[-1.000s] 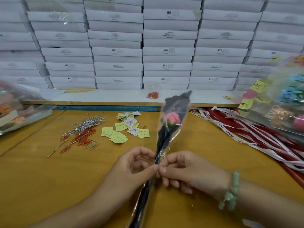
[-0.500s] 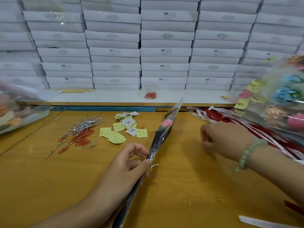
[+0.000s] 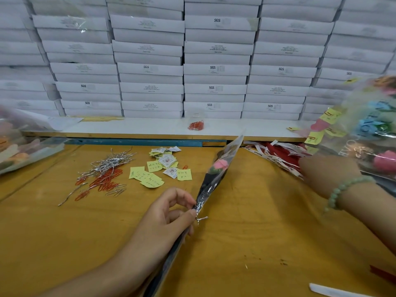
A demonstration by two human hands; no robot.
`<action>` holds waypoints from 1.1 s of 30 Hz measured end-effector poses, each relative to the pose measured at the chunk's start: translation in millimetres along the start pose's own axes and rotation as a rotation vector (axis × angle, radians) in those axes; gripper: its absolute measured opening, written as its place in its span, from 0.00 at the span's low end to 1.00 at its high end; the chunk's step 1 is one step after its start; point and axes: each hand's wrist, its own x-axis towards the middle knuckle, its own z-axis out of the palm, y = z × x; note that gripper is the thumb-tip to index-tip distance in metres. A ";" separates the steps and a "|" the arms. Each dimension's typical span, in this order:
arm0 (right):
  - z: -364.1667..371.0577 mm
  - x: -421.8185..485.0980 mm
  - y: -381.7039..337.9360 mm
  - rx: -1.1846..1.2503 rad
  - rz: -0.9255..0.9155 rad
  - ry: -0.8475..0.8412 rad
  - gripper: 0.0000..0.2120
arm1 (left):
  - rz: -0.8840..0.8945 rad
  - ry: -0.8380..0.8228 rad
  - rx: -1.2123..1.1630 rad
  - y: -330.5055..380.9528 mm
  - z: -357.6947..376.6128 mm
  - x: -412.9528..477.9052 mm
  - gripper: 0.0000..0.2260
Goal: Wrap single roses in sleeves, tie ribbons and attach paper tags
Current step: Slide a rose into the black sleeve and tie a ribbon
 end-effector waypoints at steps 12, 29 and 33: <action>-19.9 -28.5 -41.4 0.311 -0.255 -0.001 0.07 | 0.001 -0.009 -0.021 -2.3 -0.7 0.5 0.04; -17.2 -67.5 -101.3 1.339 -0.539 -0.541 0.04 | -0.003 -0.099 -0.135 -8.3 -8.6 3.3 0.09; -13.9 -61.9 -99.5 1.480 -0.478 -0.646 0.05 | 0.014 -0.154 -0.095 -8.6 -9.8 2.2 0.11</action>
